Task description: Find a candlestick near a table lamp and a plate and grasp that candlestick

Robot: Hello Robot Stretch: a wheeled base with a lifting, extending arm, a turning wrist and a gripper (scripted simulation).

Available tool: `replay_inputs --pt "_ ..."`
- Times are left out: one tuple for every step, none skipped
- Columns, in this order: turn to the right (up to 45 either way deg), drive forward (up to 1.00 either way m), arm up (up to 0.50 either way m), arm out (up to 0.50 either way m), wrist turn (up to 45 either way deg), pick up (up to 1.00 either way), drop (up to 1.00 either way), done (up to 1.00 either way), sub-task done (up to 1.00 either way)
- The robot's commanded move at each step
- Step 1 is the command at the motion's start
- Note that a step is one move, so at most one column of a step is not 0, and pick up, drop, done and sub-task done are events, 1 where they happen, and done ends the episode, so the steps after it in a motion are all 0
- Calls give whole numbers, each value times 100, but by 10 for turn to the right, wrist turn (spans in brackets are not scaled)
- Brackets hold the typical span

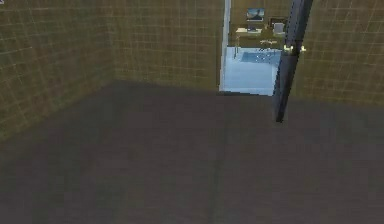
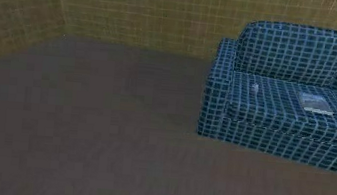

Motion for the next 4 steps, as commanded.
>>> replay_inputs --pt "-270 0 0 0 0 0 0 0 0" --pt "0 45 0 0 0 0 0 0 0" --pt "-450 0 0 0 0 0 0 0 0" --pt "0 100 0 0 0 0 0 0 0"
